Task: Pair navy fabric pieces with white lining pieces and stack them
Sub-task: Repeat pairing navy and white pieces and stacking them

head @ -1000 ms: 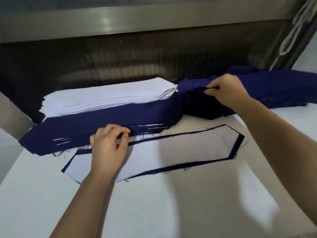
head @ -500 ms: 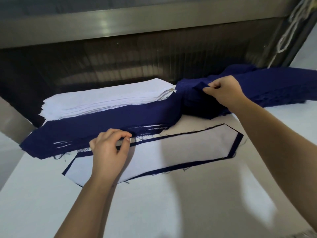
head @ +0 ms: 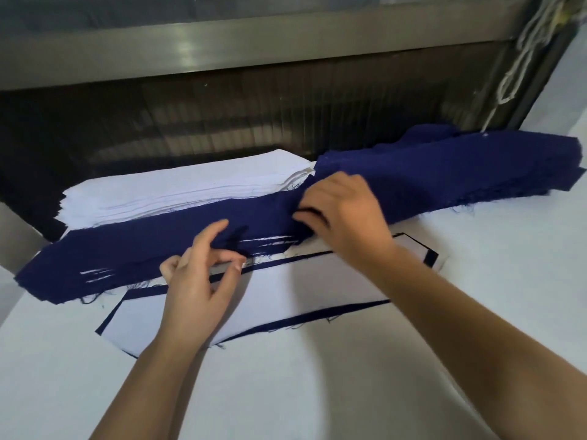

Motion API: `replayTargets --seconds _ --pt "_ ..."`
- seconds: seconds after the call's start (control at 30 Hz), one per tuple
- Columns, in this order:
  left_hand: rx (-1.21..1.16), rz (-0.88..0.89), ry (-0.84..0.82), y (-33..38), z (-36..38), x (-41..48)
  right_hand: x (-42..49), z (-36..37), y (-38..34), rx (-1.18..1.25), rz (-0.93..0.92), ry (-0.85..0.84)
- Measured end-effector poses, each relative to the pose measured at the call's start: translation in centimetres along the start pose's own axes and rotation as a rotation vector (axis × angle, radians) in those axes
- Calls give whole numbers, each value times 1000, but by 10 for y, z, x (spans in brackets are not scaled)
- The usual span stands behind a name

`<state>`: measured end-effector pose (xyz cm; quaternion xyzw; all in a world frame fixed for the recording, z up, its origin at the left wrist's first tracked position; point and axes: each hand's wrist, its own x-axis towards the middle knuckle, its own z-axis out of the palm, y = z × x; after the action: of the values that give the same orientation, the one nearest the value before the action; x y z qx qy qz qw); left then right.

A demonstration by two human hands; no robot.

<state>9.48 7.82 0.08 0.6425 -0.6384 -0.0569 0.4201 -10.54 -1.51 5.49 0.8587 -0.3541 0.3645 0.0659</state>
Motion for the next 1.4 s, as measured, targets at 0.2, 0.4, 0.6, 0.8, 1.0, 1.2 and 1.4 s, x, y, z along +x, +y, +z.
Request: replayTargets --seconds 0.2,0.4,0.6,0.8,1.0,1.2,1.4 --pt "-5 80 47 -1 -4 -1 -13 31 -48 89 -144 42" --pt "21 112 83 -2 -2 2 -23 39 -42 50 -151 -6" --pt "-194 -86 170 -8 -17 5 -38 26 -6 -75 -49 -83" --pt "-437 -256 272 -15 -30 8 -48 13 44 -182 162 -49" --pt "-626 -457 345 -28 -37 13 -69 4 76 -177 356 83" --pt "-815 -656 389 -37 -43 17 -78 -3 83 -109 499 171" --pt "-847 -820 332 -45 -54 17 -80 -6 87 -14 444 205"
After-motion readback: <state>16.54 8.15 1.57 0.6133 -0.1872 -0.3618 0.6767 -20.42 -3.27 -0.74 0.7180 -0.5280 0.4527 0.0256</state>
